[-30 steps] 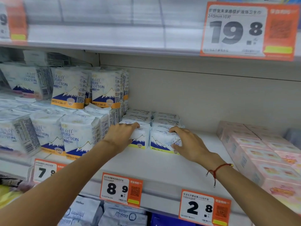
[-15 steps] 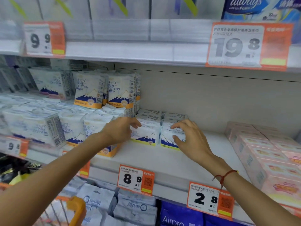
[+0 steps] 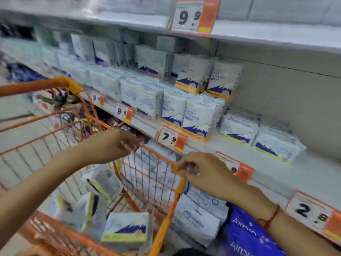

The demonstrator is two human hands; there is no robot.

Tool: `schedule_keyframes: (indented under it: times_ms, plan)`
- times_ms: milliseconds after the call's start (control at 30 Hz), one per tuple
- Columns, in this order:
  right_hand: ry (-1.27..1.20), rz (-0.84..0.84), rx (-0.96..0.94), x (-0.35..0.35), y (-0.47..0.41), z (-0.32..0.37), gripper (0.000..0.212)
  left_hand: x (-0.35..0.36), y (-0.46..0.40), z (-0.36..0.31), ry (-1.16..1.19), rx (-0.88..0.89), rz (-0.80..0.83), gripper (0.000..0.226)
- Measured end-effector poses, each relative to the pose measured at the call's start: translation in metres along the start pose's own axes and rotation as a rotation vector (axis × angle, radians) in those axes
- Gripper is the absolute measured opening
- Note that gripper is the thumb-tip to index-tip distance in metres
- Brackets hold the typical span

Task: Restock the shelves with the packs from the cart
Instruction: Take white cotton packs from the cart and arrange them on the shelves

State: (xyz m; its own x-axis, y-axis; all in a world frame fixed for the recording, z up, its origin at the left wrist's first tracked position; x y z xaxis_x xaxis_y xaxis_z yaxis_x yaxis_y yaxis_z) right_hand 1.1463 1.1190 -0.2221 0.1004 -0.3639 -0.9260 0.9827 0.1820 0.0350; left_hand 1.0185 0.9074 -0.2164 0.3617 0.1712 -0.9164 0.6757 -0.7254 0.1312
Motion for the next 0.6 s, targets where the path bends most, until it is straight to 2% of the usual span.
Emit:
schedule_keyframes:
  times_ms: [133, 233, 300, 400, 467, 533, 600]
  plan:
    - [0.024, 0.266, -0.070, 0.045, -0.043, 0.042, 0.020, 0.018, 0.019, 0.056, -0.103, -0.240, 0.159, 0.027]
    - [0.175, 0.635, -0.035, 0.089, -0.075, 0.059, 0.033, 0.040, 0.019, 0.077, -0.218, -0.392, 0.426, 0.034]
    - [0.272, 0.835, 0.007, 0.115, -0.095, 0.063, 0.041, 0.046, 0.014, 0.082, -0.403, -0.453, 0.532, 0.037]
    - [0.324, 0.904, 0.073, 0.138, -0.115, 0.060, 0.050, 0.051, 0.007, 0.082, -0.604, -0.485, 0.561, 0.055]
    - [0.394, 0.988, 0.133, 0.150, -0.116, 0.053, 0.065, 0.060, 0.008, 0.088, -0.634, -0.571, 0.679, 0.069]
    - [0.473, 1.158, 0.183, 0.159, -0.108, 0.045, 0.073, 0.067, 0.014, 0.091, -0.639, -0.659, 0.762, 0.065]
    - [0.481, 1.268, 0.222, 0.164, -0.102, 0.042, 0.069, 0.069, 0.017, 0.094, -0.671, -0.671, 0.815, 0.053]
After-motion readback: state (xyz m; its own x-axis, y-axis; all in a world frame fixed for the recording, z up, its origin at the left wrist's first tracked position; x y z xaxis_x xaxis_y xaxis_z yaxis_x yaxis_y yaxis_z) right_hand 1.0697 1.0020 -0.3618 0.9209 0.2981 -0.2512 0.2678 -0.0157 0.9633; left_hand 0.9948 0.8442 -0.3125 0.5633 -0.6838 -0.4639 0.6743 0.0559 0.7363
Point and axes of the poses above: each hand's wrist, its own y-axis away from the middle knuckle, its own x-axis out of the palm, z = x × y, the point moved 3 cm from there along -y, towards the middle knuckle, and after that the axes turned 10 degrees about z, right-handed, at the moved point
